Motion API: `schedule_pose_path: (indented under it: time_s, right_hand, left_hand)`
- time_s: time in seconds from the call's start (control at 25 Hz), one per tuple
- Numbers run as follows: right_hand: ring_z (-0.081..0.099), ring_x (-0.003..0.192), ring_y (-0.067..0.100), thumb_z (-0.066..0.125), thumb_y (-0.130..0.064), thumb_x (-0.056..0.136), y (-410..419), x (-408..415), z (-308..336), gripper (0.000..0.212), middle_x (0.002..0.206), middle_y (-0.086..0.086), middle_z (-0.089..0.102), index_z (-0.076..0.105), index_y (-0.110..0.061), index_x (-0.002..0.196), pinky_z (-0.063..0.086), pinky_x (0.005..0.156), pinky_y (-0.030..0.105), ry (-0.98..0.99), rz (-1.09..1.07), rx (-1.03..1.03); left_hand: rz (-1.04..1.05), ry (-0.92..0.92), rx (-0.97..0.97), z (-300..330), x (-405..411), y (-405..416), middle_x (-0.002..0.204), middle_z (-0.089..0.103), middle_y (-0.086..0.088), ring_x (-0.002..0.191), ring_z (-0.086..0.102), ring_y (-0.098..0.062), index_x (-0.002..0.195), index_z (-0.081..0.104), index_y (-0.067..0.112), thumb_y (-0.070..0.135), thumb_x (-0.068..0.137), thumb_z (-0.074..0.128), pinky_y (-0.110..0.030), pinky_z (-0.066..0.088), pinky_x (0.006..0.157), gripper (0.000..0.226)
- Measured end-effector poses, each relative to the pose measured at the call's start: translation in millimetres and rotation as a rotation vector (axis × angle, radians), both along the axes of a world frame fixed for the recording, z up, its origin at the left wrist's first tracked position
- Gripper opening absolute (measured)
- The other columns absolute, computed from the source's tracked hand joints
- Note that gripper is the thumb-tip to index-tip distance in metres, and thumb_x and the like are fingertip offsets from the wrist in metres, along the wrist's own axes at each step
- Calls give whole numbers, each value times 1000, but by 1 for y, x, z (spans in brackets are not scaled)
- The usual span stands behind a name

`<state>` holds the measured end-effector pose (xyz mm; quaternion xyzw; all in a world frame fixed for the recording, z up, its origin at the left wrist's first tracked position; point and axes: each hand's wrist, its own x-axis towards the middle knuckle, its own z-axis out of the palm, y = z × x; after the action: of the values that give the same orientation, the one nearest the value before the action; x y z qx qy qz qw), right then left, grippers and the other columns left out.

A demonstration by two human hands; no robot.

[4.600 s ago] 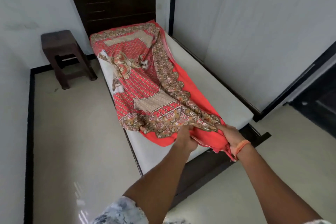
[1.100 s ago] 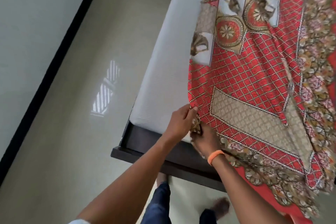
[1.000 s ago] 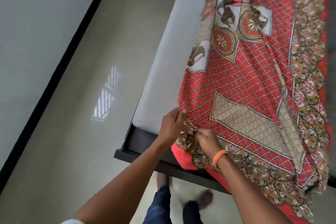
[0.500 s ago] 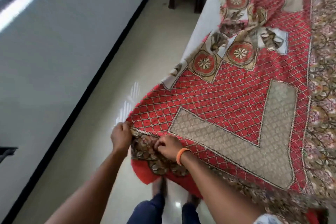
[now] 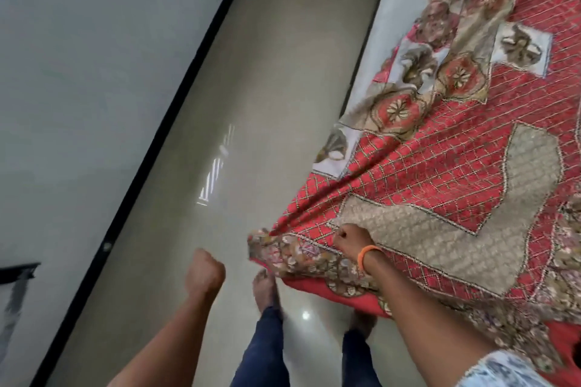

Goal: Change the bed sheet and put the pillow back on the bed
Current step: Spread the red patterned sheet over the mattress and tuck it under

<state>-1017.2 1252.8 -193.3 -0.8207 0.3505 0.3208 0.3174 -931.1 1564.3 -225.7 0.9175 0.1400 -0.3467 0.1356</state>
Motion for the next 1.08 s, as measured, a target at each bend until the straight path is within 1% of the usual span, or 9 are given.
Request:
schedule_pose_path:
  time_s: [0.08, 0.2, 0.28, 0.36, 0.48, 0.64, 0.8, 0.96, 1.08]
  right_hand:
    - [60, 84, 28, 49, -17, 92, 13, 14, 4, 22, 87, 13, 65, 57, -11, 73, 44, 69, 33, 9, -13, -1]
    - [52, 68, 24, 49, -14, 90, 25, 33, 19, 22, 73, 11, 58, 53, -13, 68, 40, 61, 32, 4, -93, 1]
    - [42, 60, 20, 51, -12, 89, 27, 50, 39, 31, 62, 5, 46, 43, -17, 60, 34, 57, 29, -29, -167, -25]
    - [41, 57, 18, 54, -11, 89, 25, 71, 61, 34, 58, 2, 43, 40, -17, 59, 34, 55, 27, -65, -236, -43]
    - [42, 56, 18, 53, -11, 91, 12, 112, 88, 33, 58, 11, 48, 43, -21, 60, 32, 53, 25, -150, -273, -62]
    - [55, 58, 20, 49, -9, 88, -21, 172, 109, 35, 55, -3, 50, 47, -17, 54, 38, 50, 24, -271, -378, -93]
    - [49, 66, 20, 50, -11, 86, -58, 221, 104, 30, 57, -1, 48, 46, -14, 57, 32, 51, 25, -267, -503, -136]
    - [59, 69, 23, 56, -11, 81, -116, 283, 97, 32, 66, 9, 60, 48, -14, 51, 47, 62, 30, -228, -704, -96]
    - [63, 75, 26, 57, -14, 82, -167, 336, 114, 29, 72, 14, 65, 54, -11, 53, 49, 69, 31, -225, -753, -129]
  left_hand:
    - [-44, 31, -87, 11, 23, 2, 91, 65, -28, 90, 64, -41, 75, 57, 5, 4, 84, 55, -41, 50, 73, 9]
    - [-233, 32, -216, 39, 51, -21, 109, 67, -12, 105, 62, -30, 103, 66, 11, 14, 92, 55, -29, 44, 82, 16]
    - [-251, 73, -305, 62, 68, -43, 86, 69, -12, 84, 65, -25, 80, 63, 17, 10, 88, 53, -31, 49, 75, 13]
    - [-184, 120, -401, 82, 88, -67, 62, 57, -12, 64, 62, -25, 63, 53, 15, 7, 82, 50, -36, 49, 60, 21]
    - [-99, 120, -540, 118, 121, -113, 74, 67, -20, 72, 70, -31, 69, 62, 8, 8, 85, 50, -29, 45, 61, 20]
    - [-153, 122, -677, 152, 173, -175, 75, 65, -9, 61, 65, -23, 80, 64, 10, 11, 90, 51, -24, 45, 57, 17]
    - [-112, 171, -703, 158, 238, -211, 78, 63, -7, 58, 60, -20, 87, 65, 8, 7, 92, 51, -21, 41, 48, 15]
    - [-69, 192, -639, 166, 330, -263, 77, 61, -7, 56, 55, -19, 83, 63, 9, 11, 93, 55, -21, 38, 49, 13]
    - [-129, 183, -643, 179, 401, -328, 77, 61, -5, 56, 56, -18, 86, 63, 10, 18, 94, 58, -21, 39, 50, 13]
